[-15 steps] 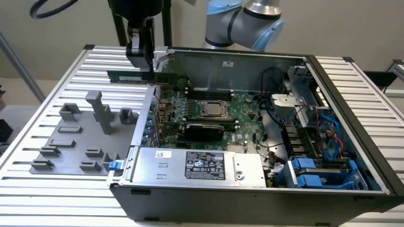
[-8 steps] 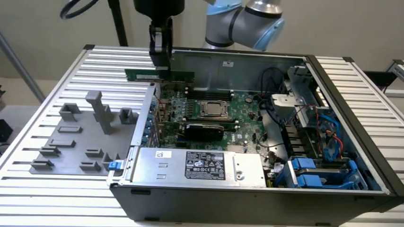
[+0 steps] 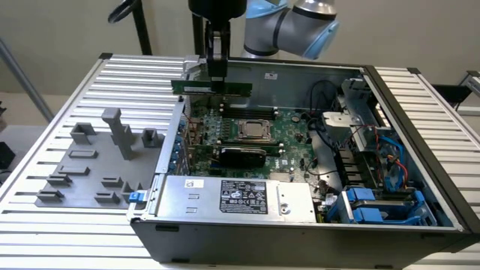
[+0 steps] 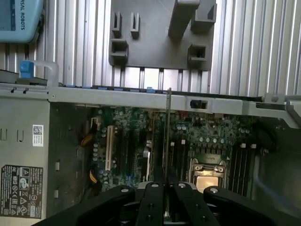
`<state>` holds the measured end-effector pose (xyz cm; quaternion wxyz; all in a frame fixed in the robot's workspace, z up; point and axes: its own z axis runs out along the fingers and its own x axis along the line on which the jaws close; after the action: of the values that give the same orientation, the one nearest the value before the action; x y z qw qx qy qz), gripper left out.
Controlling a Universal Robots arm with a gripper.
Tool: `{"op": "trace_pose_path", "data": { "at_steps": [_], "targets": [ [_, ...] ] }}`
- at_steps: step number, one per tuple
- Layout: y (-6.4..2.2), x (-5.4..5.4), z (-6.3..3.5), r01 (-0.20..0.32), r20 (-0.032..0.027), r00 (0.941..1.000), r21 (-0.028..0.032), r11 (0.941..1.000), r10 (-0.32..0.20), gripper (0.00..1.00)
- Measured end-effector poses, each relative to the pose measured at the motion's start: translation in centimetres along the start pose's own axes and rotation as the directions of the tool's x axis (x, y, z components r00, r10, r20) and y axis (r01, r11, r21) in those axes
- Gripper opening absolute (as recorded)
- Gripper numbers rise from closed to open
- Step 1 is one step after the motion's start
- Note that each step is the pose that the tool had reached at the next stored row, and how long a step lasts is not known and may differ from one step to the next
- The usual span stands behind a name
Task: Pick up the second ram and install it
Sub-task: 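Pick up the second ram and move it above second insertion slot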
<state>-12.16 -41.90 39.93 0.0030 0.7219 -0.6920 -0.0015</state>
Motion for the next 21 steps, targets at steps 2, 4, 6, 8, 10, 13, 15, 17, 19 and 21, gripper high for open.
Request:
{"op": "trace_pose_path", "data": {
  "at_steps": [2,4,6,8,10,13,15,17,19,21],
  "targets": [
    [-0.84,-0.3,0.05,0.0,0.0002,1.0,-0.0001,1.0,0.0,0.14],
    [-1.59,-0.6,0.18,0.0,0.0003,1.0,-0.0002,1.0,0.0,0.14],
    [-2.23,-1.0,0.42,0.0,0.0006,1.0,-0.0002,1.0,0.0,0.14],
    [-2.81,-1.5,0.68,0.0,0.0007,1.0,-0.0001,1.0,0.0,0.14],
    [-3.34,-2.0,0.97,0.0,0.0011,1.0,-0.0001,1.0,0.0,0.14],
    [-3.97,-2.8,1.44,0.0,0.0017,1.0,-0.0001,1.0,0.0,0.14],
    [-4.32,-3.4,1.8,0.0,0.0021,1.0,-0.0001,1.0,0.0,0.14],
    [-4.67,-4.0,2.17,0.0,0.0022,1.0,-0.0001,1.0,0.0,0.14],
    [-5.01,-4.7,2.52,0.0,0.0021,1.0,-0.0002,1.0,0.0,0.14],
    [-5.36,-5.4,2.88,0.0,0.0023,1.0,-0.0001,1.0,0.0,0.14]
  ]
}}
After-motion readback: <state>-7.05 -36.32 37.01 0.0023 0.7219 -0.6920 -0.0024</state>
